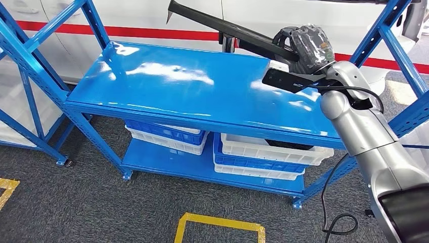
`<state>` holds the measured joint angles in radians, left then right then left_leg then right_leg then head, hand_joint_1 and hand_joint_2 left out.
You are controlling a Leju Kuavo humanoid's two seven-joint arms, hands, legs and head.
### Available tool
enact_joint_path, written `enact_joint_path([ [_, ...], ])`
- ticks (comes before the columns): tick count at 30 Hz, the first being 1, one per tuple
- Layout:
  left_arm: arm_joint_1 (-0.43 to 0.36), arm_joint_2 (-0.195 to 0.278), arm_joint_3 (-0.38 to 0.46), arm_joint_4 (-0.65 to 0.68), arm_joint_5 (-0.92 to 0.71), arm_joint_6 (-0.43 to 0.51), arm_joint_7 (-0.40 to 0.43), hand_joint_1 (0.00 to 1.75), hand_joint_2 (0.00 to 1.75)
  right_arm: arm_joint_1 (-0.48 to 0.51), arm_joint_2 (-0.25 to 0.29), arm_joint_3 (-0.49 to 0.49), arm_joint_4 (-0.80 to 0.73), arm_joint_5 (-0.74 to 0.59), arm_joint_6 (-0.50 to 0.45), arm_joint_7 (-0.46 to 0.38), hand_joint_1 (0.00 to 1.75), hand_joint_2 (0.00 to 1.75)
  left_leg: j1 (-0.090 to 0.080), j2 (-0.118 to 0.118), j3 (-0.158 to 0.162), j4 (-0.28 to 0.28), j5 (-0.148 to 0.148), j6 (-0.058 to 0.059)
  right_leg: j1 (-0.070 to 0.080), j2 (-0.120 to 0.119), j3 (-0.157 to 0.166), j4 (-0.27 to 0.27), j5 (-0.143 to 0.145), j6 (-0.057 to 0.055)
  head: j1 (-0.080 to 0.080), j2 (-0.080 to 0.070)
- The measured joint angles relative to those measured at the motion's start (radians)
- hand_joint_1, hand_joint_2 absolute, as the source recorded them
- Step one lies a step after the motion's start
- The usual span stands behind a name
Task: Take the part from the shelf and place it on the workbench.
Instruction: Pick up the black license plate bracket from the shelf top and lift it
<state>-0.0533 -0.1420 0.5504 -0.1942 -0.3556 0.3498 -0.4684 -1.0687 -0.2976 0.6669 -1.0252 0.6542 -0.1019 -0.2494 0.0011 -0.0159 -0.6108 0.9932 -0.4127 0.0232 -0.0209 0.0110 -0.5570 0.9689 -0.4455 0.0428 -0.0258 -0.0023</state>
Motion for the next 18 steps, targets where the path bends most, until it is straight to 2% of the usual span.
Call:
enact_joint_path([
  [4, -0.001, 0.003, -0.003, 0.0, -0.007, -0.015, 0.004, 0.0, 1.75, 0.0, 0.004, -0.012, 0.024, -0.006, -0.009, -0.006, 1.75, 1.75, -0.002, -0.001, -0.001, 0.002, -0.002, 0.003, -0.002, 0.0, 0.0, -0.001, 0.001, 0.001, 0.0, 0.0],
  [8, -0.001, 0.007, -0.008, 0.0, -0.01, -0.021, 0.015, 0.0, 1.75, 0.0, 0.018, -0.014, 0.049, -0.003, -0.016, -0.015, 1.75, 1.75, -0.007, -0.001, -0.002, 0.006, -0.007, 0.01, -0.01, 0.0, 0.0, -0.002, 0.0, 0.007, 0.0, 0.0],
  [10, -0.002, 0.009, -0.01, 0.0, -0.01, -0.02, 0.021, 0.0, 1.75, 0.0, 0.031, -0.015, 0.063, 0.002, -0.024, -0.017, 1.75, 1.75, -0.009, 0.0, -0.001, 0.005, -0.006, 0.017, -0.011, 0.001, 0.001, -0.004, 0.001, 0.014, -0.001, 0.0],
  [12, -0.004, 0.01, -0.01, 0.0, -0.01, -0.019, 0.024, 0.0, 1.75, 0.0, 0.042, -0.016, 0.075, 0.009, -0.03, -0.019, 1.75, 1.75, -0.006, 0.004, 0.007, -0.008, 0.001, 0.028, -0.012, -0.001, -0.006, 0.009, -0.008, 0.018, 0.0, 0.0],
  [13, -0.005, 0.01, -0.011, 0.0, -0.011, -0.019, 0.025, 0.0, 1.75, -0.001, 0.046, -0.017, 0.081, 0.012, -0.032, -0.02, 1.75, 1.75, -0.003, 0.005, 0.011, -0.015, 0.006, 0.034, -0.012, -0.002, -0.021, 0.038, -0.024, 0.016, 0.001, 0.0],
  [14, -0.005, 0.009, -0.011, 0.0, -0.012, -0.019, 0.025, 0.0, 1.75, -0.001, 0.05, -0.018, 0.087, 0.014, -0.034, -0.021, 1.75, 1.75, -0.001, 0.007, 0.014, -0.02, 0.008, 0.038, -0.012, -0.004, -0.047, 0.091, -0.048, 0.011, 0.002, 0.0],
  [16, -0.006, 0.009, -0.011, 0.0, -0.015, -0.022, 0.025, 0.0, 1.75, 0.0, 0.056, -0.019, 0.101, 0.018, -0.038, -0.022, 1.75, 1.75, -0.002, 0.007, 0.014, -0.02, 0.009, 0.041, -0.008, -0.004, -0.116, 0.232, -0.101, 0.003, 0.002, 0.0],
  [17, -0.006, 0.009, -0.012, 0.0, -0.017, -0.025, 0.025, 0.0, 1.75, 0.002, 0.058, -0.019, 0.108, 0.019, -0.039, -0.022, 1.75, 1.75, -0.002, 0.006, 0.014, -0.019, 0.009, 0.041, -0.007, -0.004, -0.144, 0.283, -0.114, 0.004, 0.002, 0.0],
  [18, -0.006, 0.009, -0.012, 0.0, -0.019, -0.028, 0.025, 0.0, 1.75, 0.004, 0.059, -0.019, 0.114, 0.021, -0.039, -0.022, 1.75, 1.75, -0.003, 0.005, 0.014, -0.018, 0.009, 0.04, -0.006, -0.004, -0.154, 0.298, -0.11, 0.008, 0.002, 0.0],
])
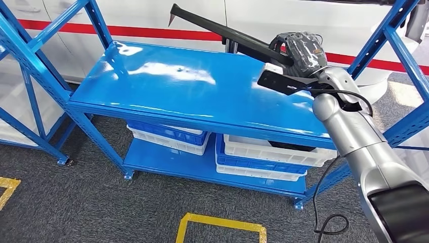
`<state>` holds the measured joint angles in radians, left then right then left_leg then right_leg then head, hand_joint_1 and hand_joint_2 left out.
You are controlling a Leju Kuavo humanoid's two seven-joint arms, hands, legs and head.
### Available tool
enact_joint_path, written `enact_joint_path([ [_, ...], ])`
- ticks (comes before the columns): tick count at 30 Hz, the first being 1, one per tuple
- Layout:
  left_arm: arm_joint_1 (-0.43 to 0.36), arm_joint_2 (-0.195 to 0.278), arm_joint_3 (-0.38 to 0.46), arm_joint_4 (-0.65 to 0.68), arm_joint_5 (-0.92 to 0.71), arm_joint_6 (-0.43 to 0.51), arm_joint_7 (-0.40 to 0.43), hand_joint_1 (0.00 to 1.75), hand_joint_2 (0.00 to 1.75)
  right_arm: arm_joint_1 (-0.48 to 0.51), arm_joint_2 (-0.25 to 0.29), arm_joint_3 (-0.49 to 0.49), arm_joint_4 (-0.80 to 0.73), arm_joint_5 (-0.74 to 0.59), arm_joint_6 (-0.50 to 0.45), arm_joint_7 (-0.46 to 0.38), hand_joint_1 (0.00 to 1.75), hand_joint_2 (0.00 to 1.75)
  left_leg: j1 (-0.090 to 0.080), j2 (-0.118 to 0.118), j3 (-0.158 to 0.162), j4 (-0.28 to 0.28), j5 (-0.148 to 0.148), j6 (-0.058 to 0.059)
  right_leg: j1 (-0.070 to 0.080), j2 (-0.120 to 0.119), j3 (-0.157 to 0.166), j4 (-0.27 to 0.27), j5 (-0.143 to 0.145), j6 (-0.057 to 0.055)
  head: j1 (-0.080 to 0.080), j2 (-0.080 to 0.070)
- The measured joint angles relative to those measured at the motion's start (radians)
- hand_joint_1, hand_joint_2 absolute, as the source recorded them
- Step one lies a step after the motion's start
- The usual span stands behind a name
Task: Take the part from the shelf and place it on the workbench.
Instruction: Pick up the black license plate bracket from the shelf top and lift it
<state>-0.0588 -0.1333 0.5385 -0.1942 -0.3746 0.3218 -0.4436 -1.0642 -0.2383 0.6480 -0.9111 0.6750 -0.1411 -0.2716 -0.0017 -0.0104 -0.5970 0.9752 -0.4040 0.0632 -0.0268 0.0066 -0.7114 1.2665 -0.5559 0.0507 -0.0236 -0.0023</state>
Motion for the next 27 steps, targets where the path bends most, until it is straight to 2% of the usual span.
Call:
enact_joint_path([
  [1, 0.0, 0.0, 0.0, 0.0, -0.001, -0.002, 0.0, 0.0, 1.75, 0.002, 0.002, 0.0, 0.005, 0.001, 0.0, 0.0, 1.75, 1.75, 0.0, -0.001, 0.0, 0.002, -0.001, -0.001, 0.0, 0.0, 0.009, -0.026, 0.019, 0.006, 0.0, 0.0],
  [3, 0.0, 0.0, 0.0, 0.0, -0.002, -0.003, 0.001, 0.0, 1.75, 0.001, 0.005, -0.002, 0.011, 0.003, 0.0, -0.001, 1.75, 1.75, 0.0, -0.002, -0.003, 0.012, -0.006, -0.009, -0.001, -0.002, 0.069, -0.158, 0.076, 0.016, 0.0, 0.0],
  [4, -0.001, 0.0, 0.0, 0.0, -0.002, -0.003, 0.002, 0.0, 1.75, 0.0, 0.008, -0.003, 0.013, 0.004, 0.0, -0.002, 1.75, 1.75, -0.002, -0.003, -0.006, 0.019, -0.01, -0.015, 0.0, -0.002, 0.097, -0.216, 0.099, 0.014, 0.0, 0.0],
  [5, -0.001, 0.0, -0.001, 0.0, -0.003, -0.003, 0.002, 0.0, 1.75, -0.001, 0.01, -0.003, 0.016, 0.005, -0.001, -0.002, 1.75, 1.75, -0.003, -0.003, -0.009, 0.024, -0.012, -0.021, 0.002, -0.002, 0.114, -0.251, 0.111, 0.009, -0.001, 0.0],
  [7, -0.001, -0.001, -0.001, 0.0, -0.003, -0.003, 0.003, 0.0, 1.75, -0.002, 0.014, -0.003, 0.021, 0.006, -0.001, -0.002, 1.75, 1.75, -0.003, -0.004, -0.015, 0.029, -0.012, -0.03, 0.008, 0.0, 0.118, -0.261, 0.118, -0.007, -0.001, 0.0],
  [9, 0.0, 0.0, 0.0, 0.0, -0.002, -0.003, 0.003, 0.0, 1.75, -0.003, 0.017, -0.004, 0.025, 0.006, -0.002, -0.002, 1.75, 1.75, 0.001, -0.004, -0.021, 0.039, -0.022, -0.04, 0.003, -0.001, 0.115, -0.262, 0.124, -0.022, -0.002, 0.0],
  [11, 0.001, 0.001, 0.0, 0.0, -0.002, -0.003, 0.003, 0.0, 1.75, -0.005, 0.021, -0.004, 0.028, 0.006, -0.002, -0.002, 1.75, 1.75, 0.007, 0.0, -0.046, 0.102, -0.073, -0.053, -0.002, -0.001, 0.113, -0.265, 0.132, -0.036, -0.004, 0.0],
  [13, 0.0, 0.0, 0.0, 0.0, -0.003, -0.003, 0.004, 0.0, 1.75, -0.005, 0.026, -0.003, 0.032, 0.007, -0.002, -0.003, 1.75, 1.75, 0.012, 0.003, -0.093, 0.225, -0.147, -0.064, 0.001, -0.002, 0.106, -0.264, 0.138, -0.045, -0.006, 0.0],
  [14, 0.0, 0.0, -0.001, 0.0, -0.003, -0.003, 0.004, 0.0, 1.75, -0.004, 0.028, -0.003, 0.035, 0.009, -0.002, -0.003, 1.75, 1.75, 0.014, 0.004, -0.111, 0.276, -0.17, -0.068, 0.003, -0.003, 0.102, -0.264, 0.14, -0.048, -0.006, 0.0],
  [15, 0.001, 0.0, -0.001, 0.0, -0.003, -0.002, 0.004, 0.0, 1.75, -0.003, 0.029, -0.002, 0.039, 0.011, -0.002, -0.004, 1.75, 1.75, 0.015, 0.005, -0.115, 0.297, -0.175, -0.07, 0.004, -0.003, 0.097, -0.263, 0.142, -0.05, -0.006, 0.0],
  [16, 0.001, 0.0, -0.001, 0.0, -0.003, -0.001, 0.004, 0.0, 1.75, -0.003, 0.029, -0.002, 0.041, 0.013, -0.002, -0.006, 1.75, 1.75, 0.015, 0.006, -0.099, 0.282, -0.163, -0.069, 0.004, -0.003, 0.094, -0.262, 0.145, -0.051, -0.006, 0.0],
  [18, 0.0, 0.0, -0.001, 0.0, -0.004, 0.0, 0.004, 0.0, 1.75, -0.003, 0.03, -0.003, 0.045, 0.016, -0.002, -0.009, 1.75, 1.75, 0.015, 0.007, -0.021, 0.16, -0.113, -0.062, 0.005, -0.004, 0.09, -0.261, 0.15, -0.048, -0.006, 0.0],
  [20, -0.002, 0.001, -0.001, 0.0, -0.004, -0.002, 0.004, 0.0, 1.75, -0.004, 0.029, -0.004, 0.046, 0.018, -0.004, -0.011, 1.75, 1.75, 0.009, 0.006, 0.042, 0.054, -0.083, -0.052, 0.008, -0.004, 0.086, -0.261, 0.157, -0.039, -0.005, 0.0],
  [21, -0.002, 0.001, -0.001, 0.0, -0.005, -0.002, 0.004, 0.0, 1.75, -0.005, 0.029, -0.004, 0.047, 0.019, -0.004, -0.011, 1.75, 1.75, 0.006, 0.006, 0.052, 0.033, -0.08, -0.047, 0.009, -0.005, 0.085, -0.261, 0.161, -0.033, -0.005, 0.0],
  [24, -0.002, 0.0, -0.001, 0.0, -0.006, -0.003, 0.003, 0.0, 1.75, -0.004, 0.029, -0.004, 0.049, 0.022, -0.005, -0.012, 1.75, 1.75, 0.001, 0.007, 0.045, 0.025, -0.06, -0.027, 0.008, -0.006, 0.076, -0.261, 0.166, -0.015, -0.004, 0.0],
  [25, -0.003, -0.001, -0.001, 0.0, -0.007, -0.003, 0.003, 0.0, 1.75, -0.004, 0.028, -0.005, 0.05, 0.022, -0.005, -0.013, 1.75, 1.75, 0.002, 0.01, 0.041, 0.019, -0.048, -0.018, 0.009, -0.006, 0.066, -0.246, 0.15, -0.013, -0.003, 0.0],
  [27, -0.003, -0.001, -0.001, 0.0, -0.01, -0.003, 0.004, 0.0, 1.75, -0.004, 0.026, -0.006, 0.052, 0.022, -0.005, -0.013, 1.75, 1.75, 0.004, 0.013, 0.025, 0.011, -0.028, -0.003, 0.008, -0.006, 0.029, -0.153, 0.081, -0.02, -0.002, 0.0],
])
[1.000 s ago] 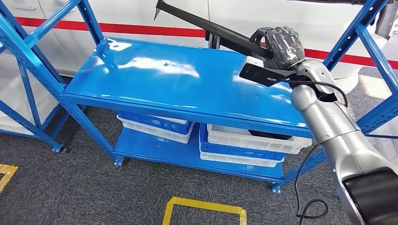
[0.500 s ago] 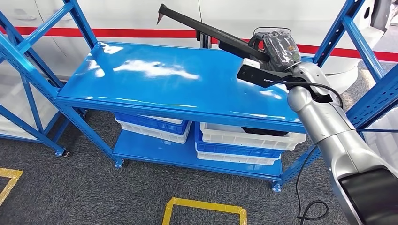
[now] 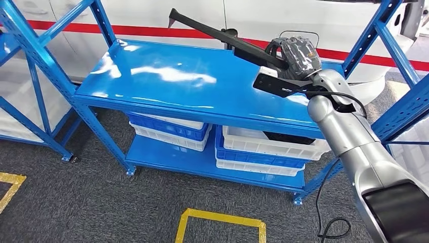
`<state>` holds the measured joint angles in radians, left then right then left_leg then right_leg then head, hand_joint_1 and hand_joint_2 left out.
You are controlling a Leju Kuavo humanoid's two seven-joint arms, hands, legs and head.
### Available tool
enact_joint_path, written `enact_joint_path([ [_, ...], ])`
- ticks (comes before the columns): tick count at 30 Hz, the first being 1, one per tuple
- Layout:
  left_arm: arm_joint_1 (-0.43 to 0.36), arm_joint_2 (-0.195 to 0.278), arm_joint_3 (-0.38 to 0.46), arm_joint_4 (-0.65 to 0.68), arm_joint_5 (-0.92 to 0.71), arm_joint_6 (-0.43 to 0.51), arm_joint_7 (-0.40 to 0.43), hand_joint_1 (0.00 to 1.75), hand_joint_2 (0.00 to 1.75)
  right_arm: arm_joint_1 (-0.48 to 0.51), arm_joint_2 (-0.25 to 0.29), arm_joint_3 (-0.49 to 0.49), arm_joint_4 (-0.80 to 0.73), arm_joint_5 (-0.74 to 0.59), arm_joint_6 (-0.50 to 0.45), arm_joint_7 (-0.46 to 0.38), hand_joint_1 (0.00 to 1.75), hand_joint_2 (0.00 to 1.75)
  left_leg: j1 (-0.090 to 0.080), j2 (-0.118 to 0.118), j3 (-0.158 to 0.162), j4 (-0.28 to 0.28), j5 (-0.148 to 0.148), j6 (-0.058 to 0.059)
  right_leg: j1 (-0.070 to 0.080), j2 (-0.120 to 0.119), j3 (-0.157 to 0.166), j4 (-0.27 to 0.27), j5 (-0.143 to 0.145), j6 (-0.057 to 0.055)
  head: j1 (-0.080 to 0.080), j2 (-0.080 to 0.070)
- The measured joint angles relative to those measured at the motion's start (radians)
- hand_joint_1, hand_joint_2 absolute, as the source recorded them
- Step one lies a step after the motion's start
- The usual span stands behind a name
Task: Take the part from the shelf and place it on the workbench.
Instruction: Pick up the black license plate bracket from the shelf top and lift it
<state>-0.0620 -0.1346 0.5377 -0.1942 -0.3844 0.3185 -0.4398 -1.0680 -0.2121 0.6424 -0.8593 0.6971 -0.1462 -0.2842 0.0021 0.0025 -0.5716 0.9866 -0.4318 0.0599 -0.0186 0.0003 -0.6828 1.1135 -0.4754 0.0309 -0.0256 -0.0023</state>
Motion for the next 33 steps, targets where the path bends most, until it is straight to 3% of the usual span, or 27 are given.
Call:
enact_joint_path([
  [2, 0.0, 0.0, 0.0, 0.0, -0.003, 0.0, 0.0, 0.0, 1.75, 0.005, -0.001, 0.0, 0.003, 0.0, 0.0, 0.0, 1.75, 1.75, -0.001, 0.0, -0.021, 0.001, 0.015, 0.005, -0.001, 0.0, -0.039, 0.135, -0.07, -0.001, 0.001, 0.0],
  [3, 0.0, 0.0, 0.0, 0.0, -0.004, 0.0, 0.001, 0.0, 1.75, 0.008, -0.001, 0.0, 0.005, 0.0, 0.0, 0.0, 1.75, 1.75, -0.002, 0.0, -0.032, 0.001, 0.022, 0.005, -0.001, 0.0, -0.042, 0.172, -0.084, 0.004, 0.001, 0.0],
  [4, 0.0, 0.0, 0.0, 0.0, -0.004, 0.0, 0.001, 0.0, 1.75, 0.01, -0.001, 0.0, 0.007, 0.0, 0.0, 0.0, 1.75, 1.75, -0.002, 0.0, -0.042, 0.002, 0.03, 0.003, -0.001, 0.0, -0.027, 0.172, -0.082, 0.012, 0.001, 0.0],
  [6, 0.0, -0.002, -0.002, 0.0, -0.004, 0.0, 0.001, 0.0, 1.75, 0.011, 0.0, -0.001, 0.008, 0.001, 0.0, 0.0, 1.75, 1.75, -0.001, 0.0, -0.059, 0.007, 0.042, -0.004, -0.002, -0.001, 0.058, 0.06, -0.05, 0.028, 0.001, 0.0],
  [8, 0.0, -0.002, -0.004, 0.0, -0.005, 0.0, 0.001, 0.0, 1.75, 0.01, 0.0, -0.003, 0.008, 0.001, 0.0, -0.002, 1.75, 1.75, -0.004, 0.0, -0.076, 0.016, 0.051, -0.013, 0.001, 0.001, 0.145, -0.069, -0.031, 0.028, 0.0, 0.0],
  [10, -0.001, -0.001, -0.006, 0.0, -0.005, -0.001, 0.001, 0.0, 1.75, 0.011, -0.001, -0.004, 0.009, 0.002, -0.001, -0.004, 1.75, 1.75, -0.007, -0.002, -0.087, 0.024, 0.061, -0.022, 0.007, 0.003, 0.165, -0.109, -0.031, 0.016, 0.002, 0.0],
  [12, 0.001, 0.0, -0.007, 0.0, -0.005, -0.002, 0.002, 0.0, 1.75, 0.014, -0.003, -0.005, 0.01, 0.002, -0.001, -0.005, 1.75, 1.75, -0.007, -0.005, -0.095, 0.03, 0.065, -0.033, 0.002, 0.002, 0.15, -0.105, -0.02, 0.0, 0.004, 0.0],
  [14, 0.003, 0.002, -0.007, 0.0, -0.005, -0.003, 0.002, 0.0, 1.75, 0.016, -0.003, -0.005, 0.011, 0.002, -0.001, -0.006, 1.75, 1.75, -0.002, -0.006, -0.116, 0.071, 0.012, -0.046, -0.006, -0.001, 0.135, -0.105, -0.003, -0.022, 0.002, 0.0],
  [16, 0.003, 0.002, -0.008, 0.0, -0.005, -0.004, 0.001, 0.0, 1.75, 0.016, -0.002, -0.006, 0.011, 0.002, -0.001, -0.007, 1.75, 1.75, 0.005, -0.006, -0.15, 0.181, -0.085, -0.06, -0.006, -0.002, 0.116, -0.105, 0.017, -0.037, 0.0, 0.0],
  [17, 0.003, 0.002, -0.008, 0.0, -0.005, -0.005, 0.001, 0.0, 1.75, 0.017, -0.002, -0.006, 0.011, 0.002, -0.001, -0.007, 1.75, 1.75, 0.008, -0.005, -0.165, 0.246, -0.12, -0.065, -0.004, -0.002, 0.104, -0.104, 0.026, -0.039, 0.0, 0.0],
  [18, 0.002, 0.002, -0.009, 0.0, -0.006, -0.005, 0.0, 0.0, 1.75, 0.017, -0.002, -0.007, 0.011, 0.003, -0.001, -0.007, 1.75, 1.75, 0.01, -0.005, -0.17, 0.292, -0.135, -0.069, -0.004, -0.002, 0.093, -0.104, 0.035, -0.038, 0.0, 0.0],
  [19, 0.002, 0.002, -0.009, 0.0, -0.006, -0.005, -0.001, 0.0, 1.75, 0.018, -0.002, -0.008, 0.011, 0.003, -0.001, -0.007, 1.75, 1.75, 0.012, -0.005, -0.161, 0.311, -0.13, -0.071, -0.003, -0.002, 0.081, -0.103, 0.044, -0.036, 0.0, 0.0],
  [20, 0.001, 0.002, -0.01, 0.0, -0.006, -0.005, -0.002, 0.0, 1.75, 0.018, -0.002, -0.009, 0.011, 0.003, -0.001, -0.007, 1.75, 1.75, 0.015, -0.005, -0.134, 0.293, -0.109, -0.071, -0.003, -0.002, 0.07, -0.103, 0.053, -0.034, 0.0, 0.0],
  [21, 0.0, 0.002, -0.01, 0.0, -0.006, -0.005, -0.004, 0.0, 1.75, 0.018, -0.003, -0.012, 0.01, 0.003, -0.001, -0.007, 1.75, 1.75, 0.017, -0.005, -0.089, 0.242, -0.084, -0.07, -0.003, -0.002, 0.061, -0.102, 0.061, -0.03, 0.0, 0.0],
  [23, -0.004, 0.003, -0.01, 0.0, -0.007, -0.006, -0.009, 0.0, 1.75, 0.017, -0.005, -0.019, 0.005, 0.003, -0.001, -0.007, 1.75, 1.75, 0.016, -0.007, 0.01, 0.106, -0.07, -0.063, -0.002, -0.002, 0.048, -0.102, 0.076, -0.019, 0.001, 0.0],
  [25, -0.007, 0.003, -0.01, 0.0, -0.008, -0.006, -0.012, 0.0, 1.75, 0.015, -0.007, -0.023, 0.0, 0.003, -0.001, -0.008, 1.75, 1.75, 0.008, -0.01, 0.053, 0.032, -0.079, -0.051, -0.002, -0.004, 0.042, -0.105, 0.092, -0.003, 0.001, 0.0],
  [27, -0.007, 0.003, -0.01, 0.0, -0.009, -0.008, -0.013, 0.0, 1.75, 0.015, -0.008, -0.024, -0.002, 0.003, 0.0, -0.008, 1.75, 1.75, 0.003, -0.009, 0.045, 0.021, -0.063, -0.033, -0.003, -0.005, 0.037, -0.111, 0.106, 0.012, 0.0, 0.0],
  [28, -0.008, 0.003, -0.01, 0.0, -0.009, -0.008, -0.013, 0.0, 1.75, 0.015, -0.01, -0.024, -0.002, 0.003, 0.0, -0.008, 1.75, 1.75, 0.003, -0.006, 0.037, 0.016, -0.05, -0.022, -0.002, -0.004, 0.028, -0.104, 0.097, 0.014, 0.0, 0.0],
  [30, -0.009, 0.003, -0.01, 0.0, -0.009, -0.009, -0.013, 0.0, 1.75, 0.016, -0.014, -0.025, -0.002, 0.003, 0.0, -0.008, 1.75, 1.75, 0.004, -0.002, 0.012, 0.007, -0.02, -0.003, 0.0, -0.003, -0.003, -0.038, 0.03, 0.004, 0.003, 0.0],
  [32, -0.009, 0.004, -0.01, 0.0, -0.009, -0.01, -0.013, 0.0, 1.75, 0.017, -0.017, -0.026, -0.002, 0.003, 0.0, -0.008, 1.75, 1.75, 0.0, -0.001, -0.021, 0.008, 0.006, 0.005, 0.0, -0.003, -0.039, 0.092, -0.058, -0.007, 0.005, 0.0],
  [33, -0.008, 0.004, -0.01, 0.0, -0.009, -0.011, -0.013, 0.0, 1.75, 0.019, -0.018, -0.026, -0.002, 0.003, 0.0, -0.008, 1.75, 1.75, -0.001, -0.001, -0.037, 0.008, 0.019, 0.005, 0.0, -0.003, -0.046, 0.15, -0.078, -0.005, 0.005, 0.0],
])
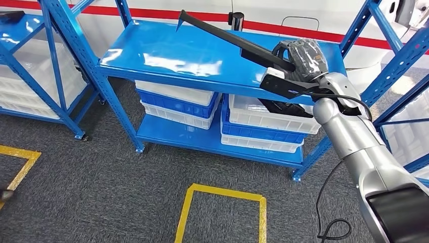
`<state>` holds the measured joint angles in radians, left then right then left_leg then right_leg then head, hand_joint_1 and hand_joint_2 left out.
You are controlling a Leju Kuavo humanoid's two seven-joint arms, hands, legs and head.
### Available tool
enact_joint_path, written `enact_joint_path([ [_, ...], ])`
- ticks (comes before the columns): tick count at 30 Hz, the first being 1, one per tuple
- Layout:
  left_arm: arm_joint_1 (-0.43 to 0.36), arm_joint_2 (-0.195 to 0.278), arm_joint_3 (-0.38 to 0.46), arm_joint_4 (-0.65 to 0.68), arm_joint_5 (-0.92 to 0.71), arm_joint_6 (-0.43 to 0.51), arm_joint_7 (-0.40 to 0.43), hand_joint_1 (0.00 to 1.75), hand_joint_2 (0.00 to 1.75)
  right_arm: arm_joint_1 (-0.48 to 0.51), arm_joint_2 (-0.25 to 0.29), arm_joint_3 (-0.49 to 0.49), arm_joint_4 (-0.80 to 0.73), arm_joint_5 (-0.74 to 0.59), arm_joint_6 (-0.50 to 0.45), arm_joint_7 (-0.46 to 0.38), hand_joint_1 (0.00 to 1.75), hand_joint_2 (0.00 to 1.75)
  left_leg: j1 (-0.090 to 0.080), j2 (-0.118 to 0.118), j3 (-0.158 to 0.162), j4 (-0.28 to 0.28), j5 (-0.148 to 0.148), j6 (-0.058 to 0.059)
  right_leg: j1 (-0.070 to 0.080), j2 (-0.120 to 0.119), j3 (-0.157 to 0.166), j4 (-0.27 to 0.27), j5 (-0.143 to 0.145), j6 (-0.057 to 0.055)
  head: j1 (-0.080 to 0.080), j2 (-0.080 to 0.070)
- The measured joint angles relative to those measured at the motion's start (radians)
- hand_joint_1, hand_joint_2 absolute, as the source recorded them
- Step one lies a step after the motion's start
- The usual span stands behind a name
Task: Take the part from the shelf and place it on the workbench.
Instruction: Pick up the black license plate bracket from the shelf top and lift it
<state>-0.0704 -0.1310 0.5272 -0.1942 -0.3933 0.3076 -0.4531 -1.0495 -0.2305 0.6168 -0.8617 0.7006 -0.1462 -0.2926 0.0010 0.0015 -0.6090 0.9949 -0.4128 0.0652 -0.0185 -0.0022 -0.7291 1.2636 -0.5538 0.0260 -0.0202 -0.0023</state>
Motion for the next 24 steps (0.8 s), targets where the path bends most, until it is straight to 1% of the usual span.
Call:
enact_joint_path([
  [1, 0.0, 0.0, 0.0, 0.0, 0.0, -0.001, 0.0, 0.0, 1.75, 0.001, -0.001, 0.0, 0.0, 0.0, 0.0, 0.0, 1.75, 1.75, -0.001, 0.0, -0.017, 0.001, 0.013, 0.0, 0.001, 0.0, 0.005, 0.033, 0.0, 0.007, 0.0, 0.0],
  [2, 0.0, -0.001, 0.0, 0.0, 0.0, -0.002, 0.0, 0.0, 1.75, 0.002, -0.001, 0.0, 0.0, 0.001, 0.0, 0.0, 1.75, 1.75, -0.002, 0.001, -0.034, 0.001, 0.026, -0.002, 0.001, 0.0, 0.028, 0.032, 0.016, 0.017, 0.0, 0.0],
  [3, -0.001, -0.001, 0.0, 0.0, 0.0, -0.003, -0.001, 0.0, 1.75, 0.003, -0.001, 0.0, -0.001, 0.002, 0.0, 0.0, 1.75, 1.75, -0.002, 0.001, -0.05, 0.002, 0.039, -0.004, 0.002, 0.0, 0.068, -0.004, 0.038, 0.024, 0.0, 0.0],
  [4, -0.001, -0.001, 0.0, 0.0, 0.0, -0.003, -0.001, 0.0, 1.75, 0.003, -0.001, -0.001, -0.004, 0.003, 0.0, 0.0, 1.75, 1.75, -0.002, 0.001, -0.065, 0.004, 0.051, -0.007, 0.003, 0.0, 0.122, -0.067, 0.049, 0.025, 0.0, 0.0],
  [5, -0.002, -0.001, 0.0, 0.0, 0.0, -0.004, -0.001, 0.0, 1.75, 0.002, -0.001, -0.003, -0.009, 0.004, 0.0, 0.001, 1.75, 1.75, -0.004, 0.001, -0.077, 0.007, 0.061, -0.011, 0.006, 0.0, 0.181, -0.147, 0.046, 0.023, 0.0, 0.0],
  [6, -0.003, -0.001, 0.0, 0.0, 0.0, -0.004, -0.001, 0.0, 1.75, 0.0, 0.0, -0.005, -0.014, 0.006, 0.001, 0.002, 1.75, 1.75, -0.006, 0.0, -0.085, 0.007, 0.073, -0.016, 0.01, 0.001, 0.226, -0.213, 0.034, 0.017, -0.001, 0.0],
  [7, -0.003, -0.001, 0.0, 0.0, 0.0, -0.004, -0.002, 0.0, 1.75, -0.001, 0.0, -0.008, -0.019, 0.007, 0.002, 0.003, 1.75, 1.75, -0.007, 0.0, -0.09, 0.007, 0.084, -0.021, 0.014, 0.002, 0.252, -0.26, 0.021, 0.012, -0.001, 0.0],
  [8, -0.004, -0.001, 0.0, 0.0, 0.0, -0.004, -0.002, 0.0, 1.75, -0.002, 0.001, -0.009, -0.021, 0.008, 0.003, 0.004, 1.75, 1.75, -0.009, 0.0, -0.093, 0.005, 0.095, -0.025, 0.018, 0.002, 0.258, -0.282, 0.015, 0.008, -0.002, 0.0],
  [9, -0.003, -0.001, 0.0, 0.0, 0.0, -0.004, -0.002, 0.0, 1.75, -0.002, 0.001, -0.011, -0.022, 0.009, 0.004, 0.005, 1.75, 1.75, -0.007, -0.001, -0.096, 0.003, 0.103, -0.03, 0.012, 0.002, 0.252, -0.284, 0.02, 0.003, -0.003, 0.0],
  [10, -0.003, 0.0, 0.0, 0.0, 0.0, -0.003, -0.003, 0.0, 1.75, -0.001, 0.003, -0.011, -0.023, 0.01, 0.006, 0.007, 1.75, 1.75, -0.005, -0.002, -0.1, 0.007, 0.095, -0.036, 0.007, 0.001, 0.245, -0.284, 0.029, -0.003, -0.003, 0.0],
  [11, -0.002, 0.0, 0.0, 0.0, 0.0, -0.002, -0.003, 0.0, 1.75, -0.001, 0.004, -0.012, -0.023, 0.011, 0.008, 0.008, 1.75, 1.75, -0.002, -0.004, -0.108, 0.024, 0.067, -0.042, 0.002, -0.002, 0.24, -0.283, 0.04, -0.013, -0.005, 0.0],
  [12, -0.001, 0.0, 0.0, 0.0, 0.0, -0.002, -0.003, 0.0, 1.75, -0.002, 0.005, -0.012, -0.023, 0.012, 0.009, 0.009, 1.75, 1.75, 0.002, -0.005, -0.121, 0.064, 0.017, -0.05, -0.004, -0.004, 0.23, -0.284, 0.054, -0.022, -0.006, 0.0],
  [13, -0.001, 0.0, 0.0, 0.0, 0.0, -0.001, -0.004, 0.0, 1.75, -0.003, 0.006, -0.013, -0.024, 0.013, 0.01, 0.01, 1.75, 1.75, 0.006, -0.005, -0.137, 0.122, -0.042, -0.058, -0.003, -0.005, 0.218, -0.283, 0.067, -0.027, -0.008, 0.0],
  [14, -0.001, 0.0, 0.0, 0.0, 0.0, -0.001, -0.004, 0.0, 1.75, -0.003, 0.007, -0.014, -0.025, 0.014, 0.012, 0.01, 1.75, 1.75, 0.01, -0.005, -0.152, 0.193, -0.092, -0.065, -0.003, -0.006, 0.203, -0.282, 0.081, -0.031, -0.009, 0.0],
  [15, -0.001, -0.001, 0.0, 0.0, -0.001, -0.001, -0.005, 0.0, 1.75, -0.003, 0.008, -0.014, -0.025, 0.014, 0.014, 0.01, 1.75, 1.75, 0.014, -0.005, -0.163, 0.26, -0.121, -0.072, -0.003, -0.006, 0.188, -0.282, 0.094, -0.029, -0.009, 0.0],
  [16, -0.002, -0.001, 0.0, 0.0, -0.001, -0.001, -0.005, 0.0, 1.75, -0.003, 0.009, -0.014, -0.025, 0.014, 0.015, 0.01, 1.75, 1.75, 0.018, -0.005, -0.162, 0.303, -0.123, -0.078, -0.004, -0.006, 0.173, -0.281, 0.106, -0.027, -0.009, 0.0],
  [17, -0.002, 0.0, 0.0, 0.0, -0.001, -0.001, -0.005, 0.0, 1.75, -0.002, 0.009, -0.014, -0.025, 0.014, 0.016, 0.01, 1.75, 1.75, 0.023, -0.004, -0.147, 0.317, -0.106, -0.082, -0.005, -0.005, 0.157, -0.279, 0.116, -0.023, -0.01, 0.0],
  [18, -0.003, 0.0, 0.0, 0.0, -0.002, -0.001, -0.005, 0.0, 1.75, -0.002, 0.009, -0.014, -0.025, 0.015, 0.016, 0.01, 1.75, 1.75, 0.028, -0.004, -0.113, 0.293, -0.08, -0.086, -0.007, -0.005, 0.143, -0.276, 0.126, -0.017, -0.01, 0.0],
  [19, -0.003, -0.001, 0.0, 0.0, -0.002, -0.001, -0.005, 0.0, 1.75, -0.003, 0.009, -0.015, -0.025, 0.015, 0.016, 0.01, 1.75, 1.75, 0.033, -0.004, -0.062, 0.24, -0.061, -0.089, -0.008, -0.005, 0.131, -0.272, 0.134, -0.011, -0.01, 0.0],
  [20, -0.005, -0.001, 0.0, 0.0, -0.002, -0.002, -0.006, 0.0, 1.75, -0.004, 0.008, -0.017, -0.027, 0.016, 0.016, 0.011, 1.75, 1.75, 0.034, -0.005, -0.005, 0.168, -0.06, -0.09, -0.008, -0.006, 0.119, -0.266, 0.141, -0.005, -0.01, 0.0],
  [21, -0.007, -0.001, 0.0, 0.0, -0.002, -0.002, -0.006, 0.0, 1.75, -0.007, 0.008, -0.019, -0.029, 0.016, 0.016, 0.012, 1.75, 1.75, 0.034, -0.008, 0.042, 0.104, -0.07, -0.088, -0.007, -0.007, 0.109, -0.26, 0.147, 0.003, -0.009, 0.0],
  [22, -0.009, -0.002, 0.0, 0.0, -0.002, -0.003, -0.007, 0.0, 1.75, -0.01, 0.007, -0.021, -0.031, 0.017, 0.016, 0.012, 1.75, 1.75, 0.031, -0.009, 0.069, 0.06, -0.084, -0.084, -0.006, -0.008, 0.102, -0.256, 0.154, 0.011, -0.008, 0.0],
  [23, -0.01, -0.002, 0.0, -0.001, -0.002, -0.003, -0.008, 0.0, 1.75, -0.013, 0.006, -0.022, -0.033, 0.017, 0.016, 0.013, 1.75, 1.75, 0.026, -0.011, 0.077, 0.036, -0.092, -0.075, -0.005, -0.009, 0.095, -0.257, 0.163, 0.021, -0.007, 0.0],
  [24, -0.012, -0.002, 0.0, 0.0, -0.003, -0.004, -0.008, 0.0, 1.75, -0.014, 0.004, -0.022, -0.033, 0.018, 0.016, 0.013, 1.75, 1.75, 0.021, -0.01, 0.07, 0.032, -0.086, -0.061, -0.003, -0.01, 0.089, -0.259, 0.173, 0.031, -0.006, 0.0],
])
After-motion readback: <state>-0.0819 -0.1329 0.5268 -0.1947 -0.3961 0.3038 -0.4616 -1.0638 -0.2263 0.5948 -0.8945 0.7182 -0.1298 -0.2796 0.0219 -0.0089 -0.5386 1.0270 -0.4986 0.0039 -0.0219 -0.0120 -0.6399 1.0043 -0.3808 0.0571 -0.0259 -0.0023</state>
